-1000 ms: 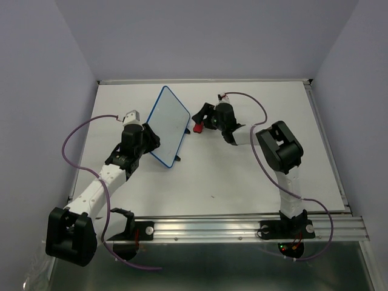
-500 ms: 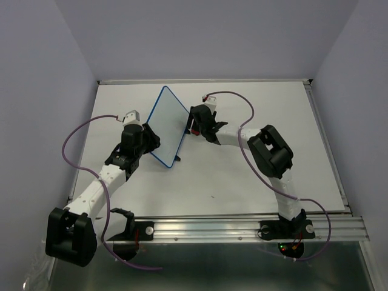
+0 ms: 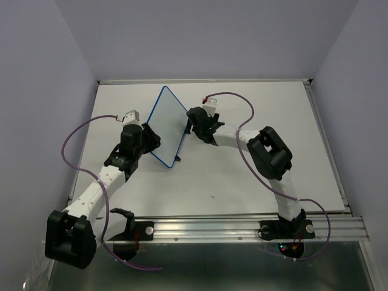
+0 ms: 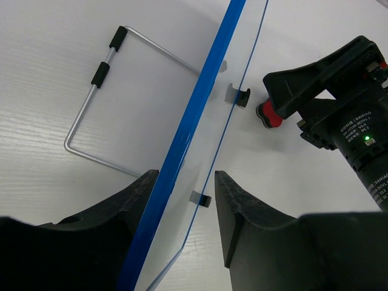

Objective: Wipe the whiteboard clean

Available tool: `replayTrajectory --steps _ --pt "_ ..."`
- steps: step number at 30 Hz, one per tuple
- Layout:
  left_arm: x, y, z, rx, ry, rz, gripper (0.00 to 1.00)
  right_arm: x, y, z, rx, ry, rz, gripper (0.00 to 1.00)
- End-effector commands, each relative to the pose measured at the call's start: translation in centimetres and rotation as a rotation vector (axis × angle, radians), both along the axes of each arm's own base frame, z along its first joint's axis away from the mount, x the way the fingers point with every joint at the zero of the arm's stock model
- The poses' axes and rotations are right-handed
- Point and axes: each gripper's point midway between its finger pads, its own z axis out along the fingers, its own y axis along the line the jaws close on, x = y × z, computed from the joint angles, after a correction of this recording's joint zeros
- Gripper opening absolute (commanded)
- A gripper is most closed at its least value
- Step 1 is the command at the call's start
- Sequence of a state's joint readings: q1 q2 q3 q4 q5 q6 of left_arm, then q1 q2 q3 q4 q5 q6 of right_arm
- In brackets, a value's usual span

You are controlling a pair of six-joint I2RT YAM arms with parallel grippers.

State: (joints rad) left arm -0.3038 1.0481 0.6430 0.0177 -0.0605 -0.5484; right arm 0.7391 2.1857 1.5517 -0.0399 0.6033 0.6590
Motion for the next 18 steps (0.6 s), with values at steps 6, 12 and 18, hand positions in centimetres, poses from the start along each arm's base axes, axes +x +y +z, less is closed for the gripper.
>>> replayTrajectory --steps 6,12,18 --pt "0.0 -0.3 1.1 -0.020 -0.045 -0.007 0.52 -0.3 -0.6 2.7 0.073 -0.022 -0.088 0.85" --pt "0.0 -0.3 1.0 -0.023 -0.042 -0.011 0.52 -0.5 -1.3 2.1 0.050 -0.009 -0.119 0.82" --pt "0.0 -0.4 0.9 -0.022 -0.041 -0.016 0.52 -0.5 -1.3 0.2 0.033 0.031 -0.131 0.78"
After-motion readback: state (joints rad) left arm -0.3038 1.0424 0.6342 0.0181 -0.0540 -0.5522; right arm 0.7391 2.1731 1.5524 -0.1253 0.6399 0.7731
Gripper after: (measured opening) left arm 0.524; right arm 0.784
